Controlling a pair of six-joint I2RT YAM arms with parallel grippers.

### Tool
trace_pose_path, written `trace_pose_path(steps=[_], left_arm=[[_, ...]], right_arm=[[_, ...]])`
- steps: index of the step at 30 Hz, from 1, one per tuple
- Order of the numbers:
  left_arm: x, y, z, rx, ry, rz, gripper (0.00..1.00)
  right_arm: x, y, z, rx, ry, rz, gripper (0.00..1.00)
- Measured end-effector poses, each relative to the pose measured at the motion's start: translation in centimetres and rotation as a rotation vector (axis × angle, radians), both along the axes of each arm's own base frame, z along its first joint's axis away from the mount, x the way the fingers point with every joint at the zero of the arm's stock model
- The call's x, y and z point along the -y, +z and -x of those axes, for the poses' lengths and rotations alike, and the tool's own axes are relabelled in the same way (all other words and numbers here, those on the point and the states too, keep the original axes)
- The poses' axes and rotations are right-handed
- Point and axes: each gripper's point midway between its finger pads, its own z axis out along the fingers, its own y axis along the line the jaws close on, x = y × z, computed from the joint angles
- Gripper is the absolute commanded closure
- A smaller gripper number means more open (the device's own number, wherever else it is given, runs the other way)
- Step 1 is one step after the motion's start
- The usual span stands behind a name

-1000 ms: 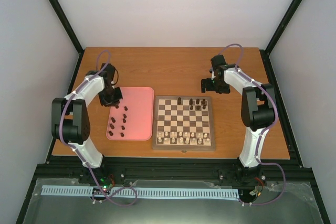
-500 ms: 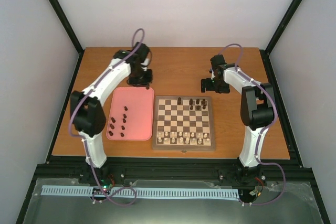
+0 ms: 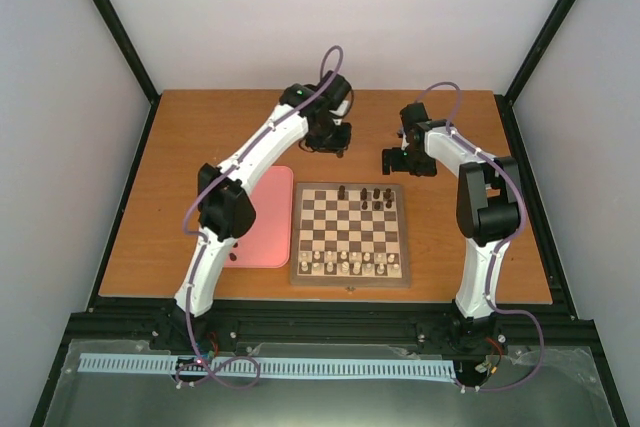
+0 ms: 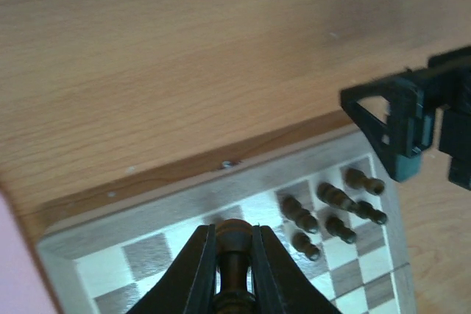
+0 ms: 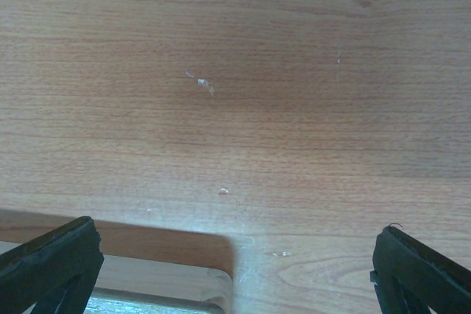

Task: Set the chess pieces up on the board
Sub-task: Place the chess piece on the chessboard.

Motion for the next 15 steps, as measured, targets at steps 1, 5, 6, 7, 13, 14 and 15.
trace_pose_path(steps=[1,5,6,7,13,14,15], left_arm=[[0.7,-0.1,0.3,-0.001,-0.014,0.004,0.99],[3.4,-1.0,2.6,-0.024,-0.083,-0.002,0.99],[4.0,-1.3,3.1,-0.029,-0.099,-0.004,0.99],[4.3,-1.5,3.5,-0.034,-0.111,-0.007,0.99],[5.4,-3.3,5.4,-0.073,-0.168,-0.045,0.99],[5.2,-3.7,5.5,-0.081,-0.169,-0.054,0.99],[4.9,-4.2,5.6,-0.089,-0.169,-0.069,0.99]], right_arm=[[0.0,0.0,0.0,0.000,0.000,0.000,0.00],[0.0,0.0,0.0,0.001,0.000,0.000,0.00],[0.0,0.0,0.0,0.001,0.000,0.000,0.00],[0.0,0.0,0.0,0.001,0.000,0.000,0.00],[0.0,0.0,0.0,0.001,0.000,0.000,0.00],[0.0,0.0,0.0,0.001,0.000,0.000,0.00],[0.0,0.0,0.0,0.001,0.000,0.000,0.00]])
